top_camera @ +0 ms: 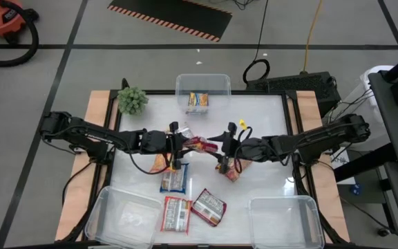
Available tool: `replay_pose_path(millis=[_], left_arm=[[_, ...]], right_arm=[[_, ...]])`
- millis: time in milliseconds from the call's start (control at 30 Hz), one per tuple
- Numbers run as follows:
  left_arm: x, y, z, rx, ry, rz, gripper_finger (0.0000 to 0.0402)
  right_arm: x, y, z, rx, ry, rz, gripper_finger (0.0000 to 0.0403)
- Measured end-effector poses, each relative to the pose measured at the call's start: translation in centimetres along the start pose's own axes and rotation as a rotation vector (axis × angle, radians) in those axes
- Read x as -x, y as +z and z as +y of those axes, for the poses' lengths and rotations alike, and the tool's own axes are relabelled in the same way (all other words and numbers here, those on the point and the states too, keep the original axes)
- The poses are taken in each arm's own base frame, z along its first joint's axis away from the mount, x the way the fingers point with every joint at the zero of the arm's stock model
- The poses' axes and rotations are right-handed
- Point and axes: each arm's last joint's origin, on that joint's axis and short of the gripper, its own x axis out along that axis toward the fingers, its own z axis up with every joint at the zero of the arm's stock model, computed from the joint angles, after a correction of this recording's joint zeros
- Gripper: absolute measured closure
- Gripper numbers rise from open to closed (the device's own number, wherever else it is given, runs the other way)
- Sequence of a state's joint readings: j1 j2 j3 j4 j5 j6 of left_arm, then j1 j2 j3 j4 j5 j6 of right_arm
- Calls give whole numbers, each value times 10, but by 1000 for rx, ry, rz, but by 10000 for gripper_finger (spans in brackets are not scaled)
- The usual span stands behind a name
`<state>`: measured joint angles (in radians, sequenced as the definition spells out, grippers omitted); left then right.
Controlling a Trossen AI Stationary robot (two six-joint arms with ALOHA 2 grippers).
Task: Sort Maruchan noodles
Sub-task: Put the top left red noodle pack into the right transparent bin
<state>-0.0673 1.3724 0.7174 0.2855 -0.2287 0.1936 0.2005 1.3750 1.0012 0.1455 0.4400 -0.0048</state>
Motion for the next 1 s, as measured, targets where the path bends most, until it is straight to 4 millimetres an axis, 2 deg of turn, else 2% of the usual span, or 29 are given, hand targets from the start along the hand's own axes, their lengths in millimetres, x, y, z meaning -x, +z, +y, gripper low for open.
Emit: replay_pose_path(millis=[333, 667, 1000], left_arm=[[-1, -3, 5, -13, 12, 28, 254], [-1, -5, 6, -20, 15, 41, 254], [-1, -16, 10, -9, 13, 148, 254]], right_arm=[[-17, -8, -9, -34, -47, 36, 192], [-37, -21, -15, -48, 10, 70, 169], [-29, -12, -14, -36, 119, 34, 169]])
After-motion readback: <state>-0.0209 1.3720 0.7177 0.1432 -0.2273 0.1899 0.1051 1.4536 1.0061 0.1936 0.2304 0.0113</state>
